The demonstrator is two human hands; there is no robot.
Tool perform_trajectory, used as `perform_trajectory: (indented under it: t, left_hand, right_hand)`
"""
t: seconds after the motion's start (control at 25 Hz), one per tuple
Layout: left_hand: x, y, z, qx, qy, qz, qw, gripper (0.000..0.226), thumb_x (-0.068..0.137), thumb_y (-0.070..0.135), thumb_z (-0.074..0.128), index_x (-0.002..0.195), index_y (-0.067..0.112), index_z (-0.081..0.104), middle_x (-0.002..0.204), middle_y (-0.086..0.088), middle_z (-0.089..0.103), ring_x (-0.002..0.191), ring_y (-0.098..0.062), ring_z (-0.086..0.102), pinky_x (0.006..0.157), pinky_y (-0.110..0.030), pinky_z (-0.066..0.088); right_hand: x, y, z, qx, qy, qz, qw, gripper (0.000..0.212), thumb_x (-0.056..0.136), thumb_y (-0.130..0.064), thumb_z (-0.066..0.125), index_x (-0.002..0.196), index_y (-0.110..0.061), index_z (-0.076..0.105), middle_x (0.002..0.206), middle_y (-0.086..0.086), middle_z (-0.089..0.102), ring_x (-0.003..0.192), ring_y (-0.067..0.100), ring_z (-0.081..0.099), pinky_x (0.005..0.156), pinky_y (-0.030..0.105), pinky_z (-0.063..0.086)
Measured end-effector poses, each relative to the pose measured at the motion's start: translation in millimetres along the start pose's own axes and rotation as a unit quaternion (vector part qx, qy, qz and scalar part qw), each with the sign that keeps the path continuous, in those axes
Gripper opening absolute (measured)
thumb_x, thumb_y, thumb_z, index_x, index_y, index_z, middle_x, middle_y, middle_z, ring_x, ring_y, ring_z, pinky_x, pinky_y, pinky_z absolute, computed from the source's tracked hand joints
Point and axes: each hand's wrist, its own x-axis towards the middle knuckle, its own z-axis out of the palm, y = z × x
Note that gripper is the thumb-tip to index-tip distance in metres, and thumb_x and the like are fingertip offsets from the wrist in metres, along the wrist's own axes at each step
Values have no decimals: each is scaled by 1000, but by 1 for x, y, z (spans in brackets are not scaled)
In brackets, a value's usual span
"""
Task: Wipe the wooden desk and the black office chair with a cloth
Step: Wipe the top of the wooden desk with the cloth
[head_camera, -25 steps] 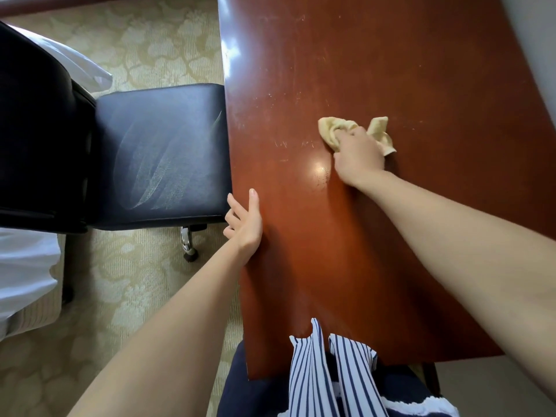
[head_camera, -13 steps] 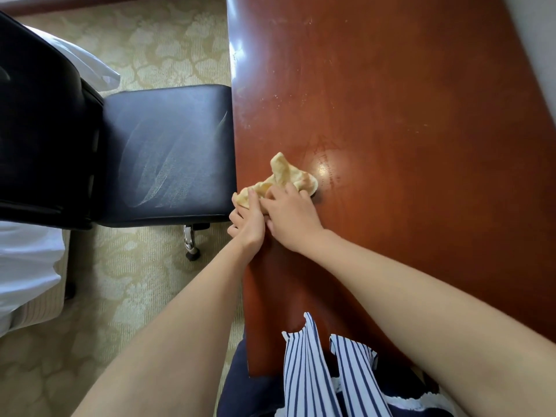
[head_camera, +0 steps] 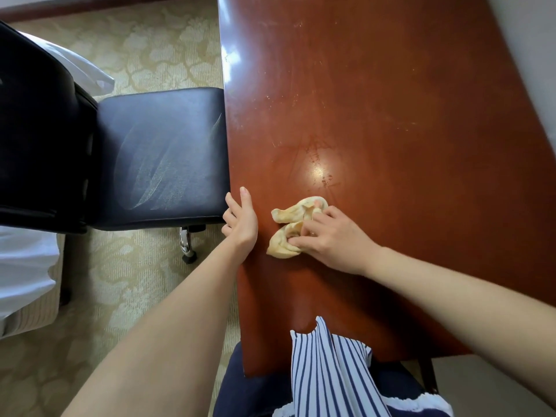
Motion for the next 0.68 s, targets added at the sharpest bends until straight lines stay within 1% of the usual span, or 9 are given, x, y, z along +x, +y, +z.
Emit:
perform_trajectory:
  t: [0.08, 0.16, 0.24, 0.28, 0.36, 0.48, 0.6, 0.68]
  left_hand:
    - [2, -1, 1, -20, 2, -7, 1000, 59, 96, 60, 17, 150, 36, 9, 159, 6, 10, 144, -23, 7, 114, -43, 2]
    - [5, 0, 3, -17, 11, -17, 1000, 58, 96, 59, 19, 150, 36, 11, 158, 6, 14, 142, -22, 12, 113, -39, 5]
    - [5, 1, 7, -5, 19, -30, 999, 58, 96, 59, 19, 149, 37, 11, 157, 7, 16, 140, -22, 17, 112, -38, 8]
    - [6, 2, 8, -5, 21, -36, 999, 58, 96, 59, 19, 149, 38, 10, 156, 8, 17, 139, -22, 19, 111, -38, 9]
    - [6, 2, 10, -16, 24, -41, 999, 57, 96, 58, 19, 149, 38, 9, 155, 9, 20, 137, -20, 22, 112, -40, 9]
    - [7, 1, 9, 10, 35, -47, 998, 59, 94, 62, 19, 148, 40, 12, 153, 12, 22, 134, -18, 25, 113, -40, 13]
    - [6, 2, 11, 32, 31, -56, 997, 60, 93, 64, 18, 148, 42, 9, 154, 14, 20, 135, -18, 23, 112, -41, 14]
    - [6, 2, 9, 34, 21, -55, 998, 60, 92, 65, 18, 148, 42, 9, 154, 14, 20, 136, -18, 21, 113, -42, 13]
  right_hand:
    - [17, 16, -1, -3, 6, 14, 1000, 9, 80, -18, 72, 86, -23, 74, 74, -3, 64, 66, 21, 58, 61, 34, 47]
    - [41, 31, -3, 14, -2, 71, 997, 10, 83, -19, 69, 90, -21, 75, 80, 1, 66, 73, 26, 60, 67, 36, 46]
    - [68, 44, -4, 19, -37, 139, 989, 19, 92, -26, 57, 103, -23, 72, 95, 4, 65, 91, 29, 58, 79, 39, 40]
    - [81, 49, -3, 19, -53, 173, 983, 23, 95, -29, 51, 110, -26, 68, 104, 3, 62, 101, 28, 55, 85, 38, 35]
    - [109, 57, 0, 20, -58, 230, 971, 27, 96, -32, 45, 116, -30, 64, 115, 0, 58, 112, 24, 49, 89, 35, 29]
    - [150, 67, 5, 21, -34, 319, 947, 25, 95, -26, 46, 114, -26, 63, 120, 2, 57, 115, 25, 49, 95, 35, 29]
    - [177, 67, 14, 19, -5, 400, 916, 26, 94, -18, 46, 115, -26, 60, 122, 3, 55, 117, 25, 47, 100, 37, 27]
    - [178, 59, 19, 37, 19, 422, 906, 28, 96, -18, 44, 117, -28, 60, 118, 3, 55, 115, 25, 45, 99, 36, 25]
